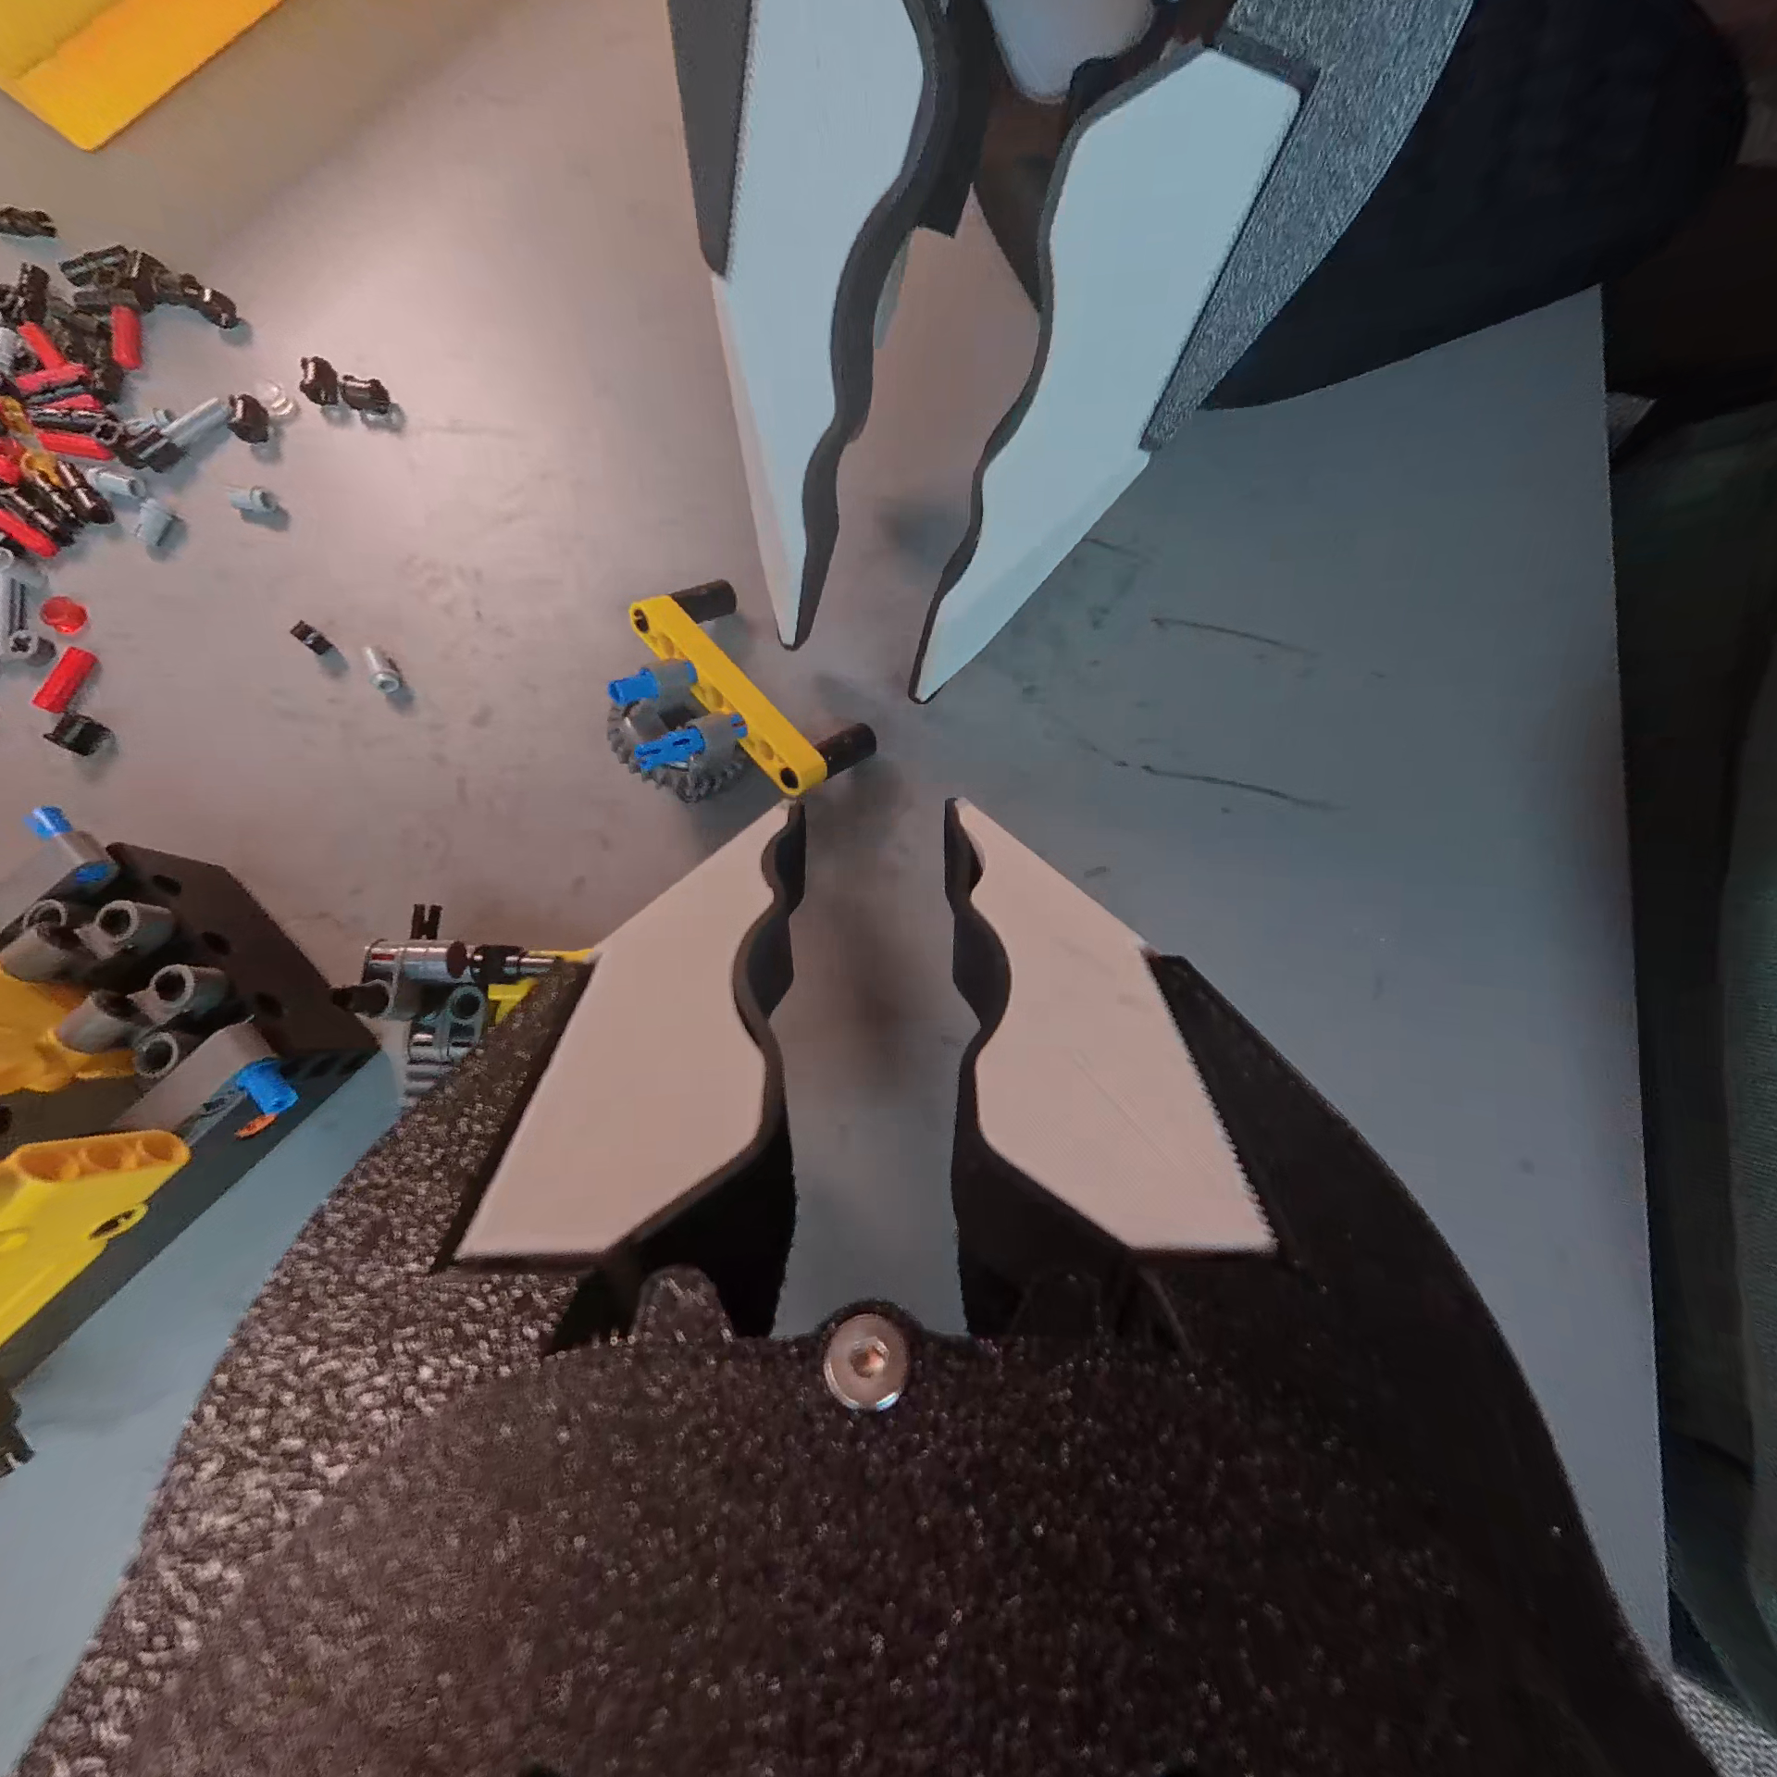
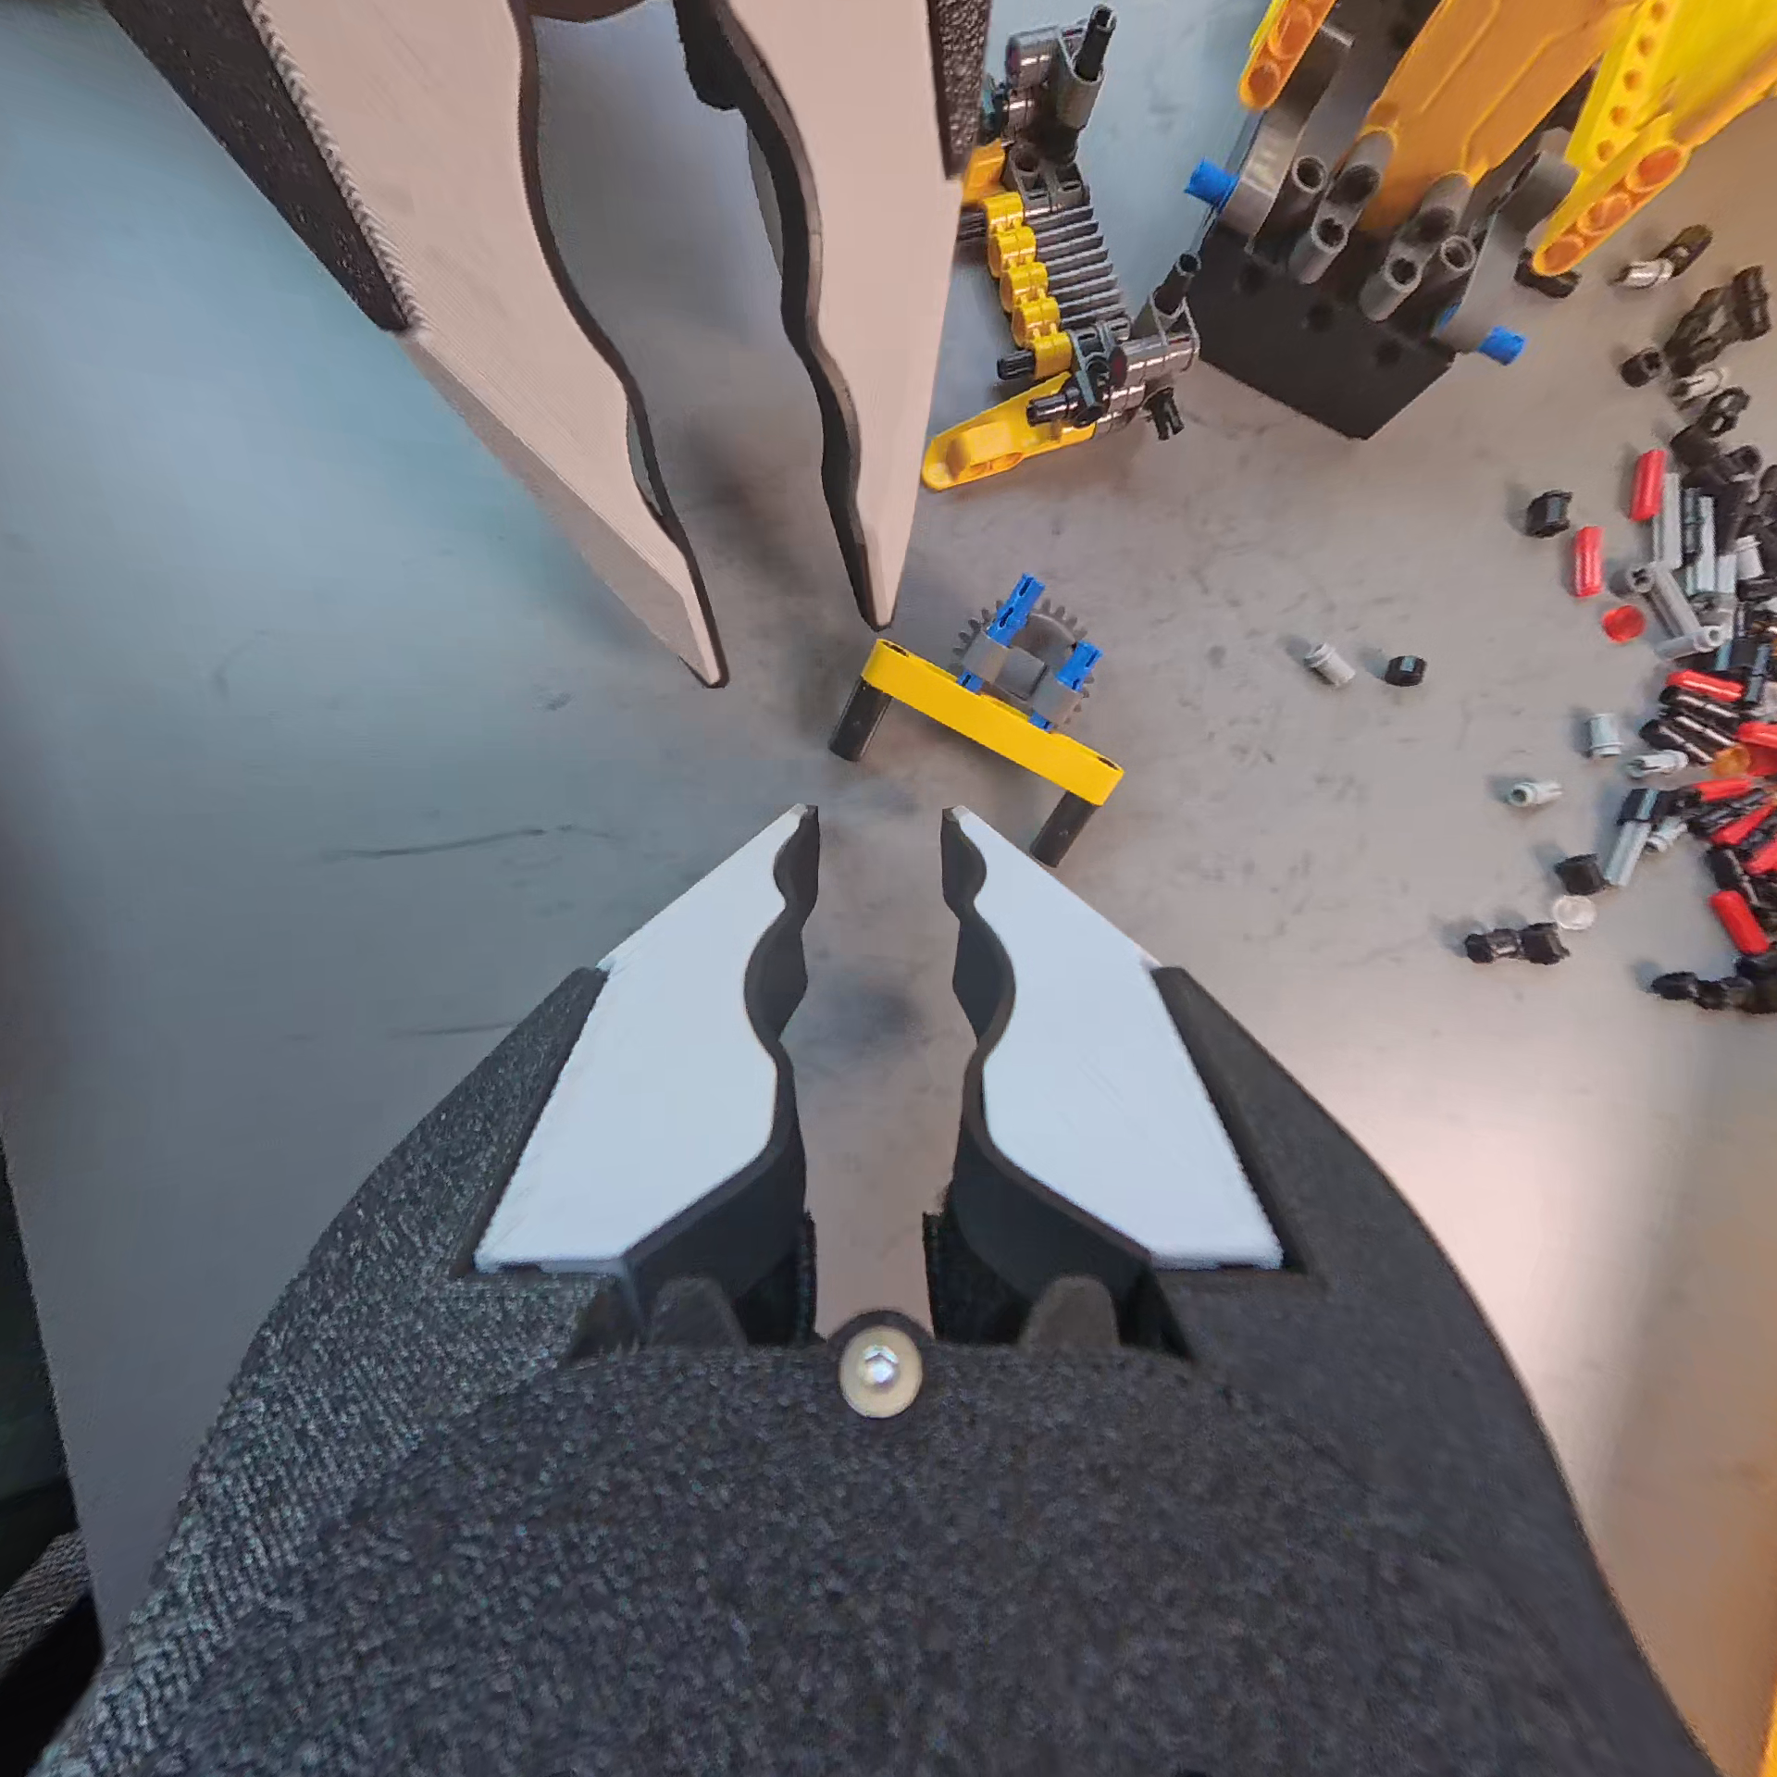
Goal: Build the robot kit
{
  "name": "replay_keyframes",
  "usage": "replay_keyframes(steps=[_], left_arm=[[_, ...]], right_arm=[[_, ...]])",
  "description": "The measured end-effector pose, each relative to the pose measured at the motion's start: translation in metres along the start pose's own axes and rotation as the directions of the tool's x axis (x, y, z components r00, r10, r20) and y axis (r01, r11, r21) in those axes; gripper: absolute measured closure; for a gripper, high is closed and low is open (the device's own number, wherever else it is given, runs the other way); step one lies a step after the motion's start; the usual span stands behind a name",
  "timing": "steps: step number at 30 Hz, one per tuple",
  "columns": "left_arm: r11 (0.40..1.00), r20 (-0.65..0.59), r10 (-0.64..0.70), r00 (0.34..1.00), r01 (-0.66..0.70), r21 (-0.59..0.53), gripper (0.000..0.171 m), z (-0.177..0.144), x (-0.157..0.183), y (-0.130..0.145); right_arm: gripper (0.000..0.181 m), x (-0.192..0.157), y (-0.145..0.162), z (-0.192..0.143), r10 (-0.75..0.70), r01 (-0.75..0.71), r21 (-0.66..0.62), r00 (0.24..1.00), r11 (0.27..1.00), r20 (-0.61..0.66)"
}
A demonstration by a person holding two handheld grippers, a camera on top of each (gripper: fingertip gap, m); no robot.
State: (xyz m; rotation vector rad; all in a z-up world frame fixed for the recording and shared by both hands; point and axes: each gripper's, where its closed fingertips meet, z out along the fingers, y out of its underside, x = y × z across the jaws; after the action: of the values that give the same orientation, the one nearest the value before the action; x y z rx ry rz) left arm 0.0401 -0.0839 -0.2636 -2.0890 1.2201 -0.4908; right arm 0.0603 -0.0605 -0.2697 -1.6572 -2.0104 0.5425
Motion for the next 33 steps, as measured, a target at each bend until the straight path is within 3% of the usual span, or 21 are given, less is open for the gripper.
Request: replay_keyframes(steps=[6, 13, 16, 19, 22, 25, 30, 33], left_arm=[[0.998, 0.058, -0.031, 0.998, 0.027, 0.057, 0.147, -0.017, -0.020, -0.007], [0.989, 0.122, -0.076, 0.990, 0.060, 0.134, 0.144, -0.026, -0.045, -0.006], [0.989, 0.109, -0.069, 0.992, 0.054, 0.136, 0.143, -0.025, -0.044, -0.005], [0.983, 0.022, -0.032, 0.999, 0.027, 0.180, 0.135, -0.028, -0.032, -0.009], [0.953, -0.136, 0.042, 0.990, 0.002, 0.304, 0.124, -0.044, -0.009, -0.023], [0.917, -0.169, 0.123, 0.978, -0.047, 0.396, 0.113, -0.061, 0.003, -0.036], [0.875, -0.231, 0.233, 0.945, -0.100, 0.473, 0.102, -0.064, 0.034, -0.053], [0.844, -0.312, 0.254, 0.916, -0.052, 0.533, 0.112, -0.068, 0.053, -0.067]], right_arm=[[0.153, -0.008, -0.016, -0.003, 0.114, -0.114, 0.002, 0.993, 0.993, 0.008], [0.169, -0.003, -0.018, 0.015, 0.177, -0.176, 0.022, 0.982, 0.984, -0.059], [0.174, -0.002, -0.018, 0.016, 0.162, -0.159, 0.061, 0.985, 0.985, -0.051], [0.174, -0.009, -0.027, 0.006, 0.007, -0.002, 0.169, 1.000, 0.986, -0.024], [0.174, -0.029, -0.042, -0.019, -0.075, 0.041, 0.325, 0.993, 0.945, 0.094], [0.174, -0.042, -0.046, -0.043, -0.165, 0.087, 0.423, 0.975, 0.902, 0.151], [0.174, -0.077, -0.072, -0.085, -0.232, -0.079, 0.611, 0.880, 0.788, 0.413], [0.174, -0.084, -0.076, -0.089, -0.250, -0.147, 0.620, 0.825, 0.771, 0.507]])
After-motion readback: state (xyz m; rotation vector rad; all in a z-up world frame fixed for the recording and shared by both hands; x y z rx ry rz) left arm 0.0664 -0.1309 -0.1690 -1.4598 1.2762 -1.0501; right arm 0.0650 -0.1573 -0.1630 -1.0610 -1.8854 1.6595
